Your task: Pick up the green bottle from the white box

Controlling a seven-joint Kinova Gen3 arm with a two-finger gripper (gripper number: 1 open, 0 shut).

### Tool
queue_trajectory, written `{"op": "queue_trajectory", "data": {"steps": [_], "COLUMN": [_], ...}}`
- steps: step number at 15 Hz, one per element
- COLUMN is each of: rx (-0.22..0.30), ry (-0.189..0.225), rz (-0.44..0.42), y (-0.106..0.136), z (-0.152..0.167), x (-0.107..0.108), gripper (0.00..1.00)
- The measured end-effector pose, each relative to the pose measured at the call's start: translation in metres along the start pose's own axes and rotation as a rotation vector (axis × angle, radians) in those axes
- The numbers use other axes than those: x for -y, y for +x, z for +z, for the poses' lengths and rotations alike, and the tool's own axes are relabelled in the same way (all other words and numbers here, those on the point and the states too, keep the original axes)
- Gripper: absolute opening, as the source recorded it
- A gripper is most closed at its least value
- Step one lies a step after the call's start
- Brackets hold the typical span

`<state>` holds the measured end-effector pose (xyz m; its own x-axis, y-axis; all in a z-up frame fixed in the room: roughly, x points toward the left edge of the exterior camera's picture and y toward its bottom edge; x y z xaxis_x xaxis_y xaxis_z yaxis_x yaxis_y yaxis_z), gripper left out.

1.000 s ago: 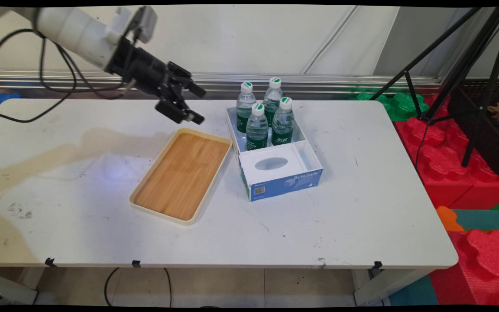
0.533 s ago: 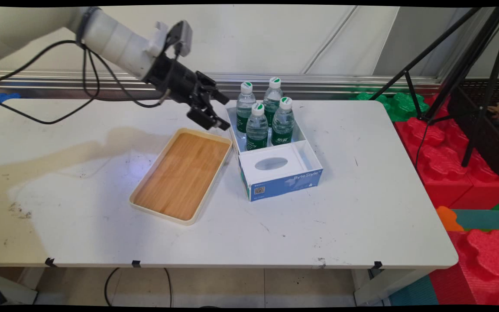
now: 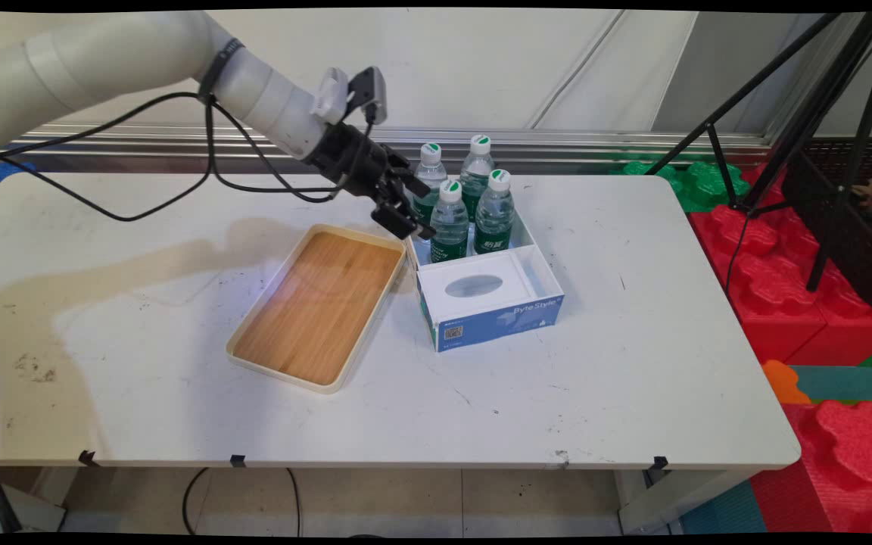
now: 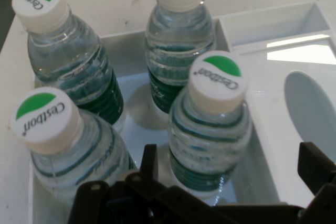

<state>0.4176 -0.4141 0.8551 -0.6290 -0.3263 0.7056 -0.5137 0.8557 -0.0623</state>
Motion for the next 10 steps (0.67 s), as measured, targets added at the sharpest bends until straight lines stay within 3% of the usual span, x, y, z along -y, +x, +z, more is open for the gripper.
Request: {"op": "queue_trajectory", "data": {"steps": [10], "rx": [0.003], "ry": [0.001], "rz": [-0.035], "y": [0.004], "z": [0.049], "x": [0.011], "gripper": [1.0]}}
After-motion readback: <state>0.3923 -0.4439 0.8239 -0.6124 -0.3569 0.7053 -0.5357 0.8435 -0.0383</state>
